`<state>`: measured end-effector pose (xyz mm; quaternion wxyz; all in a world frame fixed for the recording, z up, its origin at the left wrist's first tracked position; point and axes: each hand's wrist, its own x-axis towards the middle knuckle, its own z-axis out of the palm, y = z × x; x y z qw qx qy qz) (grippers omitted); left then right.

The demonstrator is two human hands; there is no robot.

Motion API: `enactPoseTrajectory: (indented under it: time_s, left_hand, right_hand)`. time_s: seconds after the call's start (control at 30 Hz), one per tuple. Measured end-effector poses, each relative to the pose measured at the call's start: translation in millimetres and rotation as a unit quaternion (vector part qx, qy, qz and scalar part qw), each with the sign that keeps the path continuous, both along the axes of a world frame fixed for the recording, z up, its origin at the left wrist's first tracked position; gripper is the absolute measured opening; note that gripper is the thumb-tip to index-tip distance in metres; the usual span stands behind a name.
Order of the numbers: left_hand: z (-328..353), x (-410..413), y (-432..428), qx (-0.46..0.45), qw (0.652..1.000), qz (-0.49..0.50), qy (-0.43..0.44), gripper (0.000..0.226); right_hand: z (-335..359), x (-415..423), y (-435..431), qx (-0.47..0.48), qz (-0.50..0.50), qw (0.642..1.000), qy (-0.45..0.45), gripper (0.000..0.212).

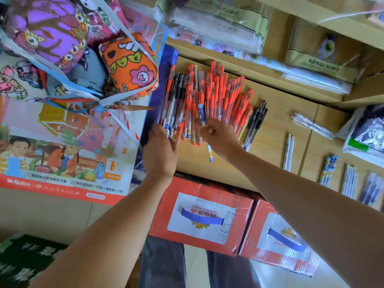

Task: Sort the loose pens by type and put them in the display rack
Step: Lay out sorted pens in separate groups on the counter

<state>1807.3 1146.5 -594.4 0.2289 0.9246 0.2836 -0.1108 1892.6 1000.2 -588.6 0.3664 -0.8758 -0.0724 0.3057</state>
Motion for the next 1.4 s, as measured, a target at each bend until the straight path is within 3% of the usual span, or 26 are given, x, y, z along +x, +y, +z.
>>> enactPoseTrajectory:
  time_s: [0.07, 0.17, 0.43, 0.7, 0.9, 1.03, 1.3, 1.4]
  left_hand:
    - [0, 2, -4, -0.006, 0.999, -0.005, -0.04, 0.036]
    - [-2, 7, -6, -0.006, 0.999, -0.01, -0.03, 0.053]
    - [1, 23, 3, -0.018, 0.999, 0.001, -0.045, 0.025]
    - [-7, 35, -1, -0.014, 0.999, 0.015, -0.029, 0.02]
    - [-8, 36, 2, -0.031, 0.999, 0.023, 0.035, 0.024]
    - [-4, 34, 7, -0.087, 0.995, 0.044, -0.021, 0.023]
    - [8, 29, -6, -0.22, 0.964, -0.097, -0.11, 0.011]
    - [8, 31, -5, -0.185, 0.969, -0.119, -0.113, 0.02]
  right_hand:
    - [0, 2, 3, 0.027, 0.009, 1.0, -0.007, 0.021]
    - [-2, 6, 12, 0.024, 0.035, 0.999, -0.003, 0.016]
    - [-2, 23, 3, 0.006, 0.022, 1.0, -0.018, 0.026]
    - [-7, 27, -1, 0.015, 0.027, 0.999, -0.012, 0.022]
    - [0, 29, -3, 0.02, 0.014, 1.0, 0.013, 0.021]
    - [5, 32, -1, 0.005, -0.041, 0.998, 0.057, 0.026]
    - [22, 33, 7, 0.103, -0.092, 0.979, 0.149, 0.026]
    - [21, 37, 1, 0.07, -0.098, 0.983, 0.136, 0.032]
